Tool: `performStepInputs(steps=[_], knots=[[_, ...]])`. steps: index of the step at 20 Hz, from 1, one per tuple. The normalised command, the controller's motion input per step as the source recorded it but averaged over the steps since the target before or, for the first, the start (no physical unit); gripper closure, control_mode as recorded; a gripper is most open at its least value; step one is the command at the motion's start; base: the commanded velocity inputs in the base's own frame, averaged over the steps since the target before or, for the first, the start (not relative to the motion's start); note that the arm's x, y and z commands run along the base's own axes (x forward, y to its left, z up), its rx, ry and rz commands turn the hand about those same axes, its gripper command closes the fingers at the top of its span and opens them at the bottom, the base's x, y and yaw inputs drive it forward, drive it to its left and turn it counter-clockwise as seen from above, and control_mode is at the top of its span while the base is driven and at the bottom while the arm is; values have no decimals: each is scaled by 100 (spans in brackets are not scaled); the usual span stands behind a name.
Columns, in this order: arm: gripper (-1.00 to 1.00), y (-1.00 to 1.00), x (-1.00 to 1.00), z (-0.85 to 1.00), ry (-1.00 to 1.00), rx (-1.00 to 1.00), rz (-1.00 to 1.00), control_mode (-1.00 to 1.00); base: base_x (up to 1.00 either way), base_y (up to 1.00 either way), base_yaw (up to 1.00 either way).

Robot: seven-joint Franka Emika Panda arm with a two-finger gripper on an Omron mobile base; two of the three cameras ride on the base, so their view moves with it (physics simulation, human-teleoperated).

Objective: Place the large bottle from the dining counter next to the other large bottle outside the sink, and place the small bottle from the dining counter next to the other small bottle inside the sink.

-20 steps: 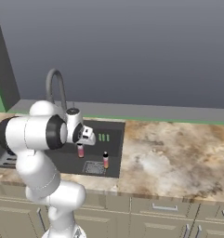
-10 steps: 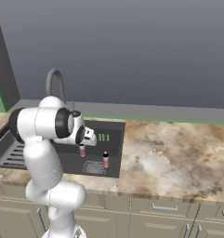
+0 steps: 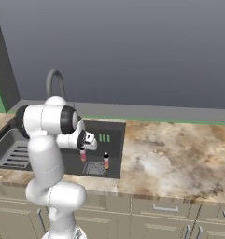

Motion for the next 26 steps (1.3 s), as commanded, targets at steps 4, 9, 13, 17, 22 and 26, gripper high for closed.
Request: performStepInputs(steps=[4, 9, 13, 17, 22, 26], knots=[[100, 0, 0, -28, 0, 0, -1, -100, 0, 0, 0], [100, 0, 0, -22, 0, 0, -1, -100, 0, 0, 0], [100, 0, 0, -23, 0, 0, -1, -100, 0, 0, 0], [100, 2, 0, -27, 0, 0, -1, -100, 0, 0, 0], [100, 6, 0, -32, 0, -1, -2, -100, 0, 0, 0], [100, 3, 0, -32, 0, 0, -1, -100, 0, 0, 0]])
